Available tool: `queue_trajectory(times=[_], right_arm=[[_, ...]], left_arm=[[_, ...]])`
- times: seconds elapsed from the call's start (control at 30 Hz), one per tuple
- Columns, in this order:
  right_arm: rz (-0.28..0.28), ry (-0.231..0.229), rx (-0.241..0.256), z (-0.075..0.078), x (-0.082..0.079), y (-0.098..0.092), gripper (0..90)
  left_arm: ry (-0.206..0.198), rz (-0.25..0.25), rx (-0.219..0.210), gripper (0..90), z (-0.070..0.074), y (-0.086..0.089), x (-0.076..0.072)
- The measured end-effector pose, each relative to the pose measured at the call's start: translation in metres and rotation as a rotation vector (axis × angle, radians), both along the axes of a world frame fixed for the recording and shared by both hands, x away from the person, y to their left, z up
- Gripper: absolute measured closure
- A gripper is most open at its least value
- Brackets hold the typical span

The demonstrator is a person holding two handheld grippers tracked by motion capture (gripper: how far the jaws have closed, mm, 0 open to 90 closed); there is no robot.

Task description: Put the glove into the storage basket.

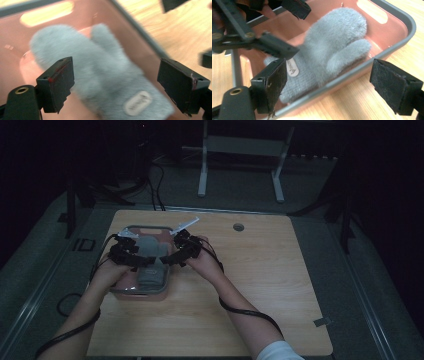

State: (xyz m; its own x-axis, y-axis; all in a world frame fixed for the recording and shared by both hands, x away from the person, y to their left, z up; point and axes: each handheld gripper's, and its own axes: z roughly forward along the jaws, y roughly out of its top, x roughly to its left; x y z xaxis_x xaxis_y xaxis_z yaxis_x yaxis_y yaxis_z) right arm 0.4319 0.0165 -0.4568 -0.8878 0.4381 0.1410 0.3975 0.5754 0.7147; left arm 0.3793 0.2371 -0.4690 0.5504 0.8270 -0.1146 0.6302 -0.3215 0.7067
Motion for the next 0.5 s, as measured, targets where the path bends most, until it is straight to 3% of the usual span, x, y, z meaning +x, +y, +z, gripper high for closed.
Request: queue_trajectory(times=[0.1,0.2,0.33,0.43,0.5], right_arm=[[0.020,-0.013,0.003,0.000,-0.004,-0.007,14.4],[0.041,-0.030,-0.031,-0.002,-0.007,-0.011,14.4],[0.069,-0.016,-0.021,-0.005,-0.012,-0.017,14.4],[0.085,-0.025,-0.031,-0.007,-0.017,-0.023,14.4],[0.089,-0.022,-0.026,-0.008,-0.020,-0.028,14.4]], left_arm=[[-0.021,-0.044,-0.010,14.7,0.003,-0.009,-0.011],[-0.026,-0.069,-0.032,14.7,0.006,-0.014,-0.020],[-0.054,-0.084,-0.067,14.7,0.010,-0.020,-0.029],[-0.066,-0.141,-0.136,14.2,0.013,-0.028,-0.038],[-0.081,-0.182,-0.136,14.2,0.014,-0.036,-0.044]])
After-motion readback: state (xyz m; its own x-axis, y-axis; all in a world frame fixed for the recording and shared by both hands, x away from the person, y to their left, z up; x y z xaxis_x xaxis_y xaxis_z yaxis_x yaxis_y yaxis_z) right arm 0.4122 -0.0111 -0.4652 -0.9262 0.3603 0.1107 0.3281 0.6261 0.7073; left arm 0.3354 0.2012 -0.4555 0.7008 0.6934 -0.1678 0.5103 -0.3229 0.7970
